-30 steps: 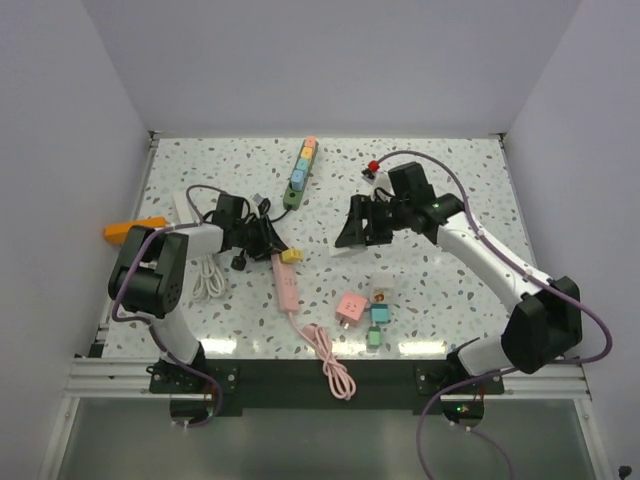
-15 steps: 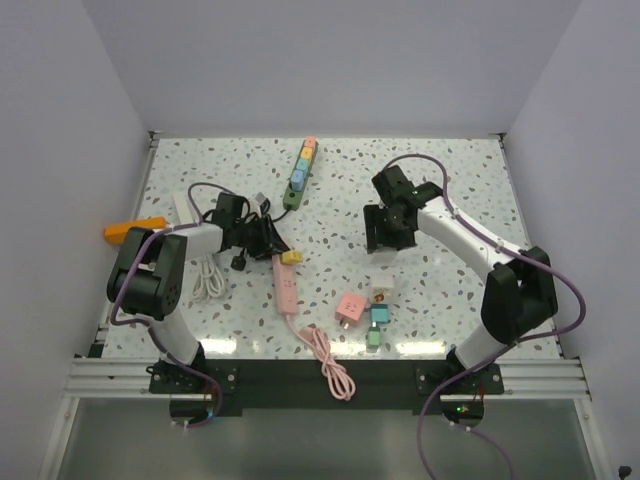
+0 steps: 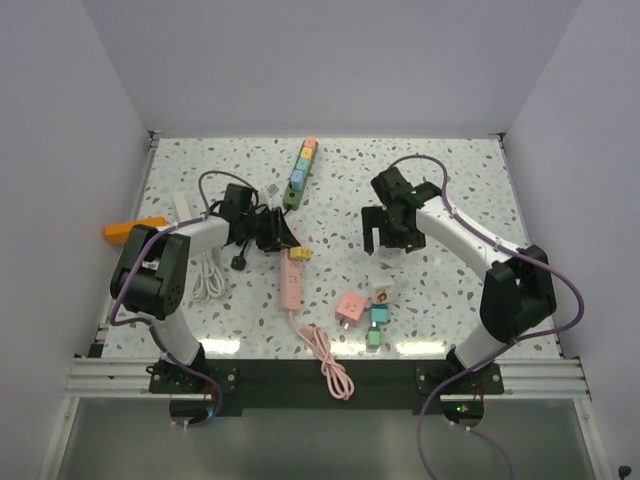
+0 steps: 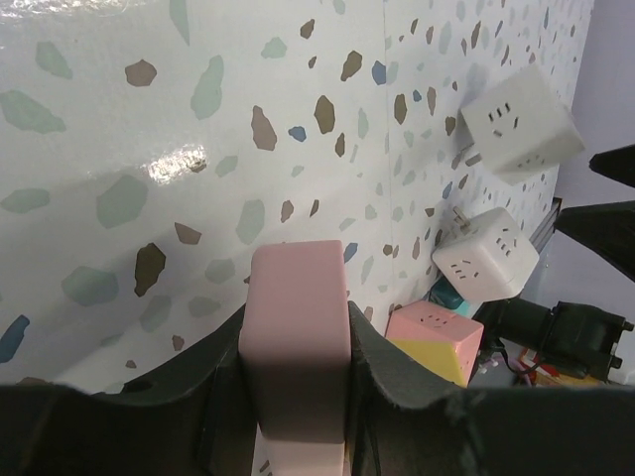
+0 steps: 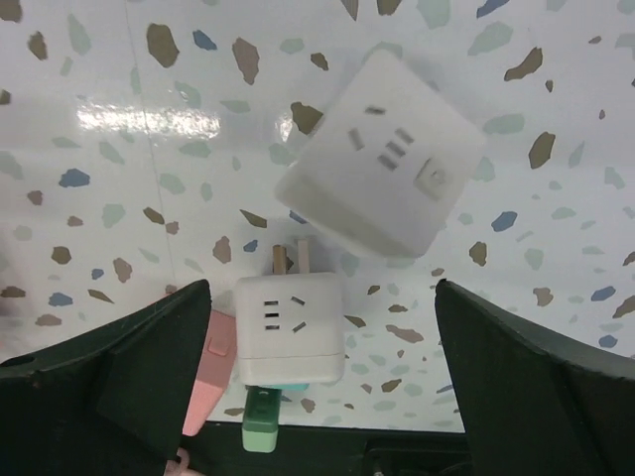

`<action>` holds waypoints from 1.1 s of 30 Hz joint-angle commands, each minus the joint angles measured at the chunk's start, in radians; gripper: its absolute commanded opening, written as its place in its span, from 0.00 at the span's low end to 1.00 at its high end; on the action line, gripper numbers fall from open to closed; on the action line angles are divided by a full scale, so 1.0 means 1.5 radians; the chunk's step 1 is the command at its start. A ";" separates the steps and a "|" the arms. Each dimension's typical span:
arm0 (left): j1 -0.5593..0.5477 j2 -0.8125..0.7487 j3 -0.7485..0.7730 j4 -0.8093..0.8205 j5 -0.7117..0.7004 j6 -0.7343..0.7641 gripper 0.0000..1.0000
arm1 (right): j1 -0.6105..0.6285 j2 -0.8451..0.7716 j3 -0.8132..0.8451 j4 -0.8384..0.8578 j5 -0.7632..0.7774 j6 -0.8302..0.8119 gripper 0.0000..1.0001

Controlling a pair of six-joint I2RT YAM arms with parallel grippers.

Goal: Pull the plug off the socket

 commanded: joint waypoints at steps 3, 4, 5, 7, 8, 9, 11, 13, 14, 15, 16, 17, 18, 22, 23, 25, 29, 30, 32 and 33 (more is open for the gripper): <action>-0.010 0.013 0.041 -0.005 0.022 0.023 0.00 | 0.005 -0.057 0.039 0.082 -0.142 -0.010 0.99; -0.012 0.015 0.045 -0.005 0.023 0.023 0.00 | 0.009 -0.058 0.035 0.132 -0.215 -0.011 0.99; -0.016 0.016 0.047 -0.004 0.025 0.022 0.00 | 0.015 -0.052 0.034 0.153 -0.249 -0.009 0.99; -0.019 0.016 0.049 -0.001 0.026 0.015 0.00 | 0.031 -0.027 0.039 0.208 -0.303 0.017 0.98; -0.022 0.016 0.049 0.000 0.027 0.012 0.00 | 0.041 -0.015 0.040 0.222 -0.337 0.027 0.98; -0.021 0.017 0.048 0.005 0.029 0.006 0.00 | 0.044 0.002 0.041 0.237 -0.350 0.044 0.98; -0.022 0.013 0.045 0.014 0.034 -0.003 0.00 | 0.059 0.018 0.043 0.281 -0.365 0.058 0.97; -0.022 0.009 0.041 0.019 0.036 -0.007 0.00 | 0.070 0.049 0.052 0.300 -0.383 0.070 0.96; -0.023 0.010 0.040 0.019 0.037 -0.010 0.00 | 0.084 0.059 0.068 0.299 -0.383 0.071 0.96; -0.023 0.009 0.038 0.021 0.039 -0.011 0.00 | 0.091 0.070 0.075 0.302 -0.383 0.072 0.96; -0.023 0.007 0.037 0.023 0.038 -0.012 0.00 | 0.097 0.091 0.082 0.303 -0.384 0.073 0.96; -0.024 0.007 0.036 0.025 0.039 -0.015 0.00 | 0.108 0.101 0.089 0.302 -0.383 0.075 0.96; -0.024 0.006 0.035 0.026 0.041 -0.016 0.00 | 0.113 0.110 0.101 0.303 -0.378 0.079 0.96; -0.026 -0.001 0.032 0.030 0.042 -0.019 0.00 | 0.128 0.164 0.138 0.274 -0.355 0.082 0.91; -0.028 -0.002 0.032 0.031 0.042 -0.021 0.00 | 0.129 0.182 0.147 0.274 -0.357 0.084 0.89; -0.028 -0.005 0.030 0.032 0.041 -0.021 0.00 | 0.130 0.197 0.157 0.270 -0.365 0.086 0.77; -0.028 -0.005 0.025 0.034 0.032 -0.022 0.00 | 0.130 0.210 0.176 0.229 -0.390 0.073 0.59; -0.028 -0.006 0.024 0.036 0.030 -0.024 0.00 | 0.131 0.207 0.171 0.224 -0.393 0.066 0.58; -0.028 -0.006 0.020 0.046 0.027 -0.028 0.00 | 0.130 0.198 0.154 0.209 -0.407 0.059 0.44; -0.027 -0.003 0.020 0.046 0.026 -0.028 0.00 | 0.130 0.188 0.151 0.199 -0.409 0.050 0.35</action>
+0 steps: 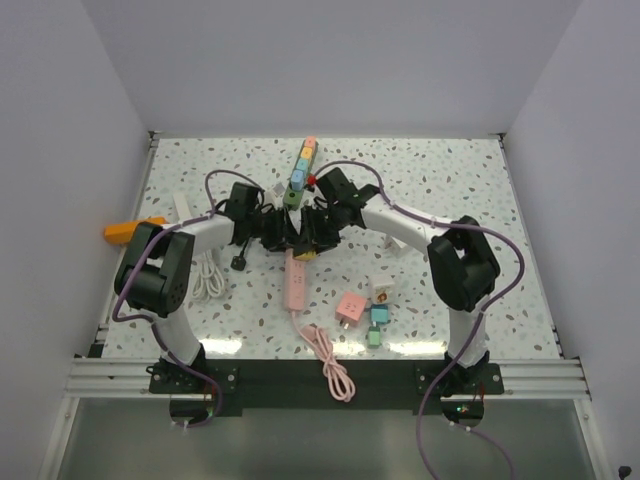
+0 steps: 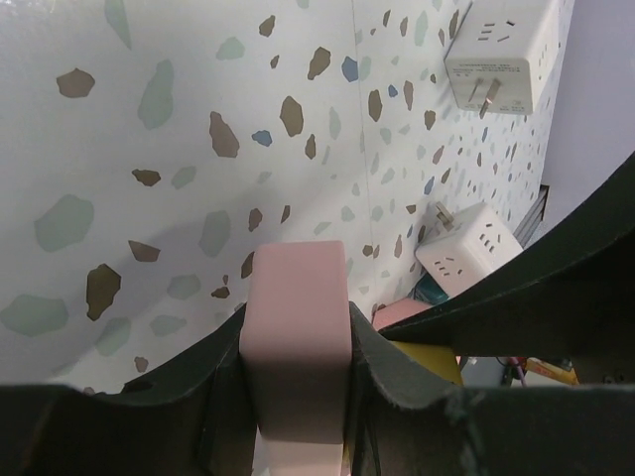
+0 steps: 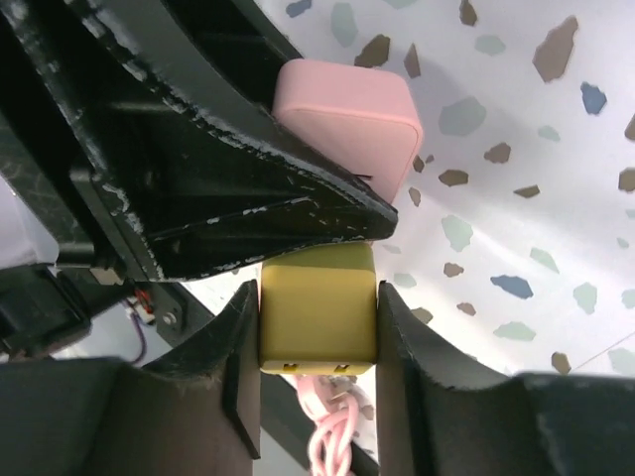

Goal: Pull the plug off the socket

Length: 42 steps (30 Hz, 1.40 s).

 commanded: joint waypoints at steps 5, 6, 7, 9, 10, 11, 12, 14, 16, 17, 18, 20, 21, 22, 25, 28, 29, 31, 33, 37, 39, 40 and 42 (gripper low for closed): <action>0.004 -0.011 -0.001 0.022 -0.011 0.009 0.00 | -0.024 -0.113 -0.052 -0.087 -0.035 -0.041 0.00; 0.007 -0.007 -0.002 0.017 -0.013 0.015 0.00 | -0.035 -0.133 -0.065 -0.093 -0.046 -0.047 0.00; 0.015 -0.006 -0.004 0.013 -0.017 0.022 0.00 | -0.048 -0.178 -0.081 -0.099 -0.059 -0.048 0.00; 0.023 -0.002 -0.013 0.003 -0.025 0.039 0.00 | -0.093 -0.220 -0.116 -0.115 -0.079 -0.067 0.00; 0.033 -0.001 -0.017 0.003 -0.028 0.043 0.00 | -0.113 -0.260 -0.126 -0.127 -0.085 -0.076 0.00; 0.036 0.000 -0.025 0.001 -0.028 0.048 0.00 | -0.121 -0.273 -0.139 -0.136 -0.090 -0.082 0.00; 0.039 0.000 -0.029 0.002 -0.028 0.051 0.00 | -0.126 -0.285 -0.142 -0.148 -0.101 -0.095 0.00; 0.042 0.000 -0.033 -0.004 -0.031 0.059 0.00 | -0.138 -0.302 -0.152 -0.169 -0.108 -0.104 0.00; 0.042 -0.007 -0.034 -0.001 -0.028 0.057 0.00 | -0.138 -0.304 -0.157 -0.188 -0.045 -0.107 0.00; 0.042 -0.011 -0.033 0.001 -0.020 0.050 0.00 | -0.140 -0.301 -0.160 -0.194 -0.006 -0.105 0.00; 0.042 -0.024 -0.032 0.000 -0.014 0.046 0.00 | -0.141 -0.298 -0.158 -0.201 0.032 -0.101 0.00; 0.042 -0.047 -0.027 -0.005 -0.001 0.034 0.00 | -0.142 -0.277 -0.153 -0.224 0.141 -0.100 0.00; 0.042 -0.074 -0.024 -0.012 -0.001 0.033 0.00 | -0.142 -0.268 -0.154 -0.228 0.177 -0.096 0.00; 0.043 -0.090 -0.020 -0.030 -0.005 0.033 0.00 | -0.144 -0.260 -0.156 -0.228 0.200 -0.097 0.00; 0.067 -0.146 0.001 -0.095 -0.017 0.047 0.00 | -0.145 -0.231 -0.165 -0.214 0.243 -0.094 0.00; 0.136 -0.175 0.033 -0.188 -0.024 0.077 0.00 | -0.145 -0.201 -0.169 -0.205 0.243 -0.088 0.05; 0.157 -0.178 0.050 -0.217 -0.028 0.090 0.00 | -0.147 -0.196 -0.169 -0.202 0.241 -0.087 0.05; 0.226 -0.184 0.062 -0.279 -0.034 0.115 0.00 | -0.146 -0.179 -0.173 -0.192 0.235 -0.084 0.06; 0.287 -0.189 0.074 -0.317 -0.046 0.147 0.00 | -0.146 -0.168 -0.175 -0.187 0.237 -0.083 0.07; 0.357 -0.209 0.110 -0.396 -0.173 0.180 0.00 | -0.146 -0.146 -0.175 -0.174 0.238 -0.077 0.14; 0.382 -0.209 0.142 -0.400 -0.227 0.175 0.00 | -0.145 -0.139 -0.172 -0.167 0.235 -0.070 0.24; 0.389 -0.205 0.158 -0.403 -0.265 0.170 0.00 | -0.146 -0.133 -0.166 -0.167 0.232 -0.068 0.27; 0.403 -0.174 0.216 -0.402 -0.283 0.166 0.00 | -0.146 -0.117 -0.160 -0.168 0.232 -0.068 0.39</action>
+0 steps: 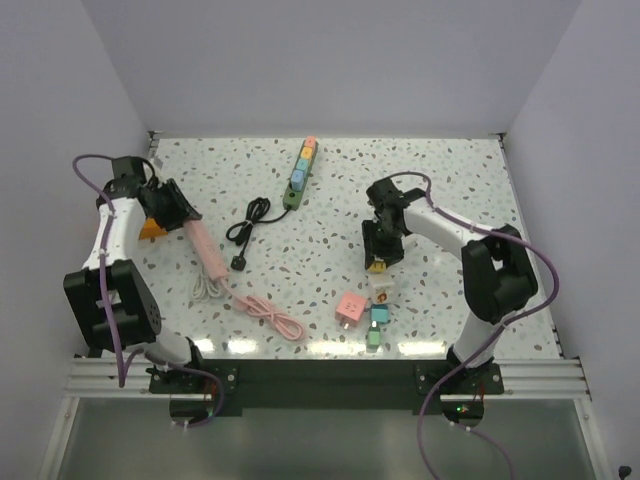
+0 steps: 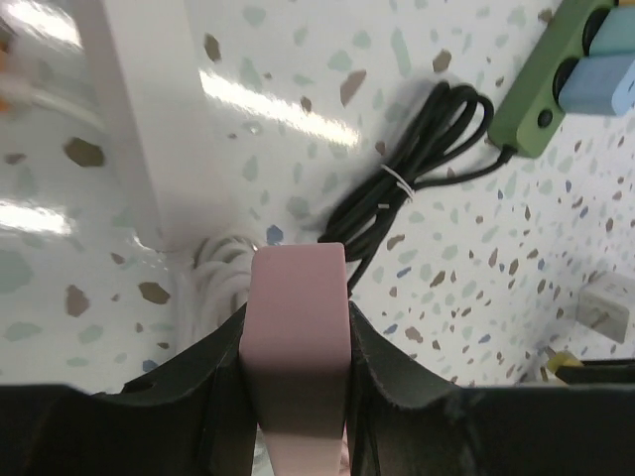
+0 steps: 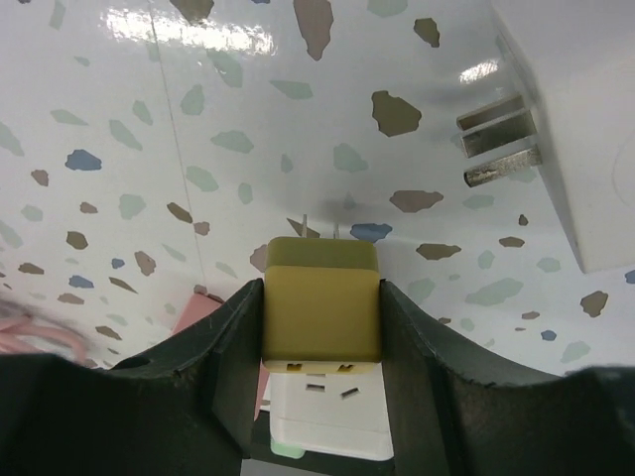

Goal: Pull the plug off the socket

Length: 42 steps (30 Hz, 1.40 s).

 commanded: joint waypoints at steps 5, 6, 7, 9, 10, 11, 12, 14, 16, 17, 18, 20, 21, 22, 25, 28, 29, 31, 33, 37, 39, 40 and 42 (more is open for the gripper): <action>0.039 0.105 0.219 -0.028 -0.120 0.009 0.03 | 0.000 0.034 0.041 0.006 0.002 0.001 0.67; 0.039 0.140 0.234 -0.031 -0.131 0.013 0.08 | 0.000 0.026 0.042 0.006 0.003 0.003 0.71; 0.039 0.161 0.249 -0.047 -0.157 0.022 0.21 | 0.000 0.019 0.046 0.003 0.003 0.003 0.81; 0.042 0.218 0.297 -0.070 -0.181 0.036 0.35 | -0.001 -0.003 0.053 -0.009 0.002 0.006 0.90; 0.042 0.233 0.311 -0.090 -0.214 0.046 0.49 | 0.000 -0.011 0.062 -0.014 0.003 0.007 0.97; 0.042 0.246 0.330 -0.094 -0.228 0.048 0.55 | 0.000 -0.018 0.066 -0.018 0.003 0.012 0.99; 0.045 0.261 0.334 -0.099 -0.236 0.047 0.64 | -0.001 -0.034 0.071 -0.025 0.002 0.014 0.99; 0.044 0.261 0.335 -0.095 -0.236 0.038 0.71 | 0.001 -0.049 0.090 -0.031 0.000 0.020 0.99; 0.045 0.256 0.335 -0.090 -0.222 0.029 0.83 | 0.001 -0.064 0.117 -0.038 -0.009 0.022 0.99; 0.045 0.242 0.330 -0.088 -0.212 0.027 0.87 | 0.001 -0.067 0.124 -0.035 -0.014 0.026 0.99; 0.043 0.233 0.322 -0.082 -0.200 0.026 0.92 | 0.001 -0.069 0.131 -0.019 -0.019 0.028 0.99; 0.042 0.193 0.292 -0.068 -0.171 0.013 1.00 | 0.004 -0.057 0.158 -0.002 -0.034 0.041 0.99; 0.039 0.174 0.276 -0.059 -0.155 0.009 1.00 | 0.007 -0.044 0.168 0.017 -0.040 0.047 0.99; 0.036 0.154 0.242 -0.041 -0.141 -0.002 1.00 | 0.017 -0.029 0.199 0.022 -0.040 0.054 0.99; 0.015 0.062 0.167 -0.005 -0.112 -0.018 1.00 | 0.046 0.035 0.258 0.068 -0.032 0.097 0.99; -0.003 -0.012 0.110 0.003 -0.092 -0.029 1.00 | 0.085 0.103 0.316 0.124 -0.028 0.146 0.99; -0.006 -0.039 0.099 -0.001 -0.080 -0.035 1.00 | 0.094 0.119 0.329 0.144 -0.035 0.169 0.99; -0.013 -0.073 0.056 0.007 -0.049 -0.048 1.00 | 0.123 0.177 0.380 0.175 -0.040 0.190 0.99; -0.023 -0.124 0.026 0.023 -0.035 -0.057 1.00 | 0.147 0.243 0.425 0.186 -0.057 0.205 0.99; -0.026 -0.190 -0.035 0.026 -0.050 -0.069 1.00 | 0.175 0.346 0.548 0.191 -0.072 0.237 0.99; -0.027 -0.209 -0.046 0.020 -0.052 -0.070 1.00 | 0.184 0.374 0.570 0.216 -0.075 0.267 0.99; -0.027 -0.214 -0.051 0.014 -0.055 -0.070 1.00 | 0.186 0.398 0.583 0.227 -0.075 0.282 0.99; -0.026 -0.225 -0.053 0.005 -0.061 -0.069 1.00 | 0.192 0.420 0.593 0.260 -0.072 0.326 0.99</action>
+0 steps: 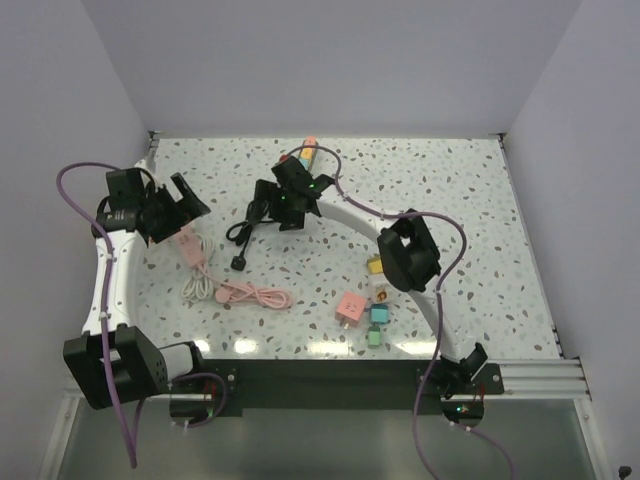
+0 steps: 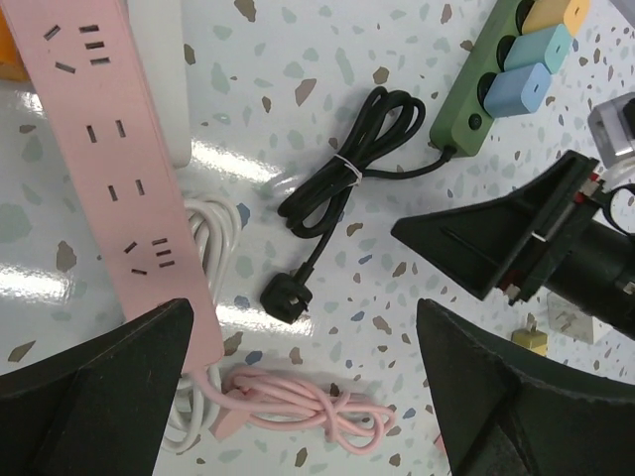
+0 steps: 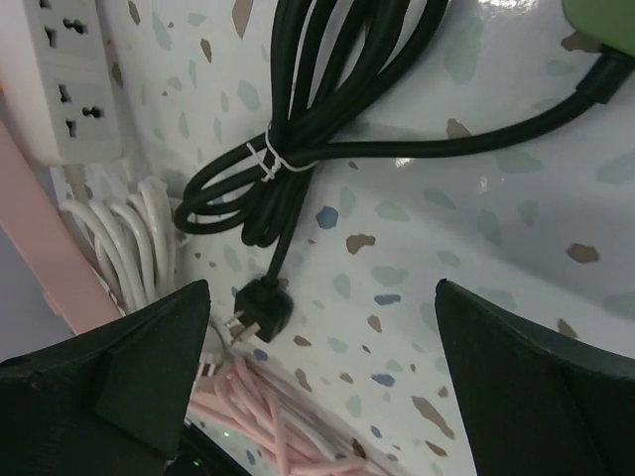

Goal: Pull the plug off the socket

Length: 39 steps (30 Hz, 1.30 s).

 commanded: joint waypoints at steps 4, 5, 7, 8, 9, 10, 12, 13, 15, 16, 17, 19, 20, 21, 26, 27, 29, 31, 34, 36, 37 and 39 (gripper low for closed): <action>-0.001 -0.051 -0.013 0.009 -0.004 -0.020 1.00 | 0.009 0.079 0.071 0.116 0.004 0.174 0.99; -0.001 -0.054 -0.014 0.011 -0.005 -0.020 1.00 | 0.011 0.093 0.081 0.120 0.005 0.190 0.99; -0.001 -0.060 -0.018 0.007 -0.006 -0.023 1.00 | 0.019 0.121 0.119 0.114 0.016 0.238 0.99; -0.001 -0.061 -0.020 0.007 -0.006 -0.023 1.00 | 0.021 0.143 0.129 0.114 0.021 0.253 0.99; -0.001 -0.064 -0.025 0.006 -0.007 -0.024 1.00 | 0.028 0.155 0.145 0.111 0.028 0.269 0.98; -0.001 -0.066 -0.027 0.004 -0.007 -0.024 1.00 | 0.031 0.164 0.152 0.112 0.031 0.297 0.98; -0.001 -0.068 -0.037 0.003 -0.007 -0.023 1.00 | 0.036 0.193 0.181 0.101 0.040 0.314 0.94; -0.001 -0.072 -0.042 0.003 -0.005 -0.023 1.00 | 0.037 0.201 0.191 0.091 0.043 0.329 0.86; -0.001 -0.075 -0.055 0.006 -0.002 -0.023 1.00 | 0.038 0.222 0.206 0.070 0.042 0.337 0.76; -0.001 -0.075 -0.058 0.005 -0.004 -0.023 1.00 | 0.036 0.229 0.210 0.059 0.041 0.336 0.73; -0.003 -0.076 -0.061 0.005 -0.004 -0.023 1.00 | 0.035 0.233 0.212 0.037 0.036 0.330 0.66; -0.001 -0.077 -0.070 0.006 0.000 -0.019 1.00 | 0.033 0.240 0.205 0.018 0.024 0.308 0.55; -0.001 -0.076 -0.073 0.007 0.000 -0.018 1.00 | 0.031 0.238 0.194 0.012 0.015 0.302 0.35; -0.001 -0.075 -0.080 0.009 0.001 -0.016 1.00 | 0.026 0.220 0.154 0.014 0.003 0.297 0.20; -0.001 -0.067 -0.095 0.038 0.053 -0.005 1.00 | -0.025 0.099 -0.037 0.054 0.015 0.227 0.00; -0.001 -0.064 -0.099 0.043 0.068 0.003 1.00 | -0.038 0.077 -0.100 0.060 0.018 0.211 0.00; -0.004 -0.049 -0.101 0.050 0.102 0.013 1.00 | -0.078 0.005 -0.160 0.060 0.030 0.151 0.00; -0.006 -0.036 -0.100 0.052 0.122 0.019 1.00 | -0.107 -0.039 -0.234 0.051 0.020 0.080 0.00; -0.026 -0.022 -0.102 0.069 0.128 0.020 0.99 | -0.144 -0.093 -0.290 -0.003 -0.006 -0.033 0.00; -0.036 -0.012 -0.102 0.082 0.131 0.014 0.99 | -0.143 -0.125 -0.336 -0.035 -0.013 -0.082 0.00; -0.047 -0.002 -0.100 0.085 0.132 0.012 0.99 | -0.142 -0.137 -0.361 -0.034 -0.027 -0.107 0.00; -0.060 0.009 -0.095 0.094 0.132 0.004 0.99 | -0.130 -0.176 -0.439 -0.021 -0.042 -0.121 0.00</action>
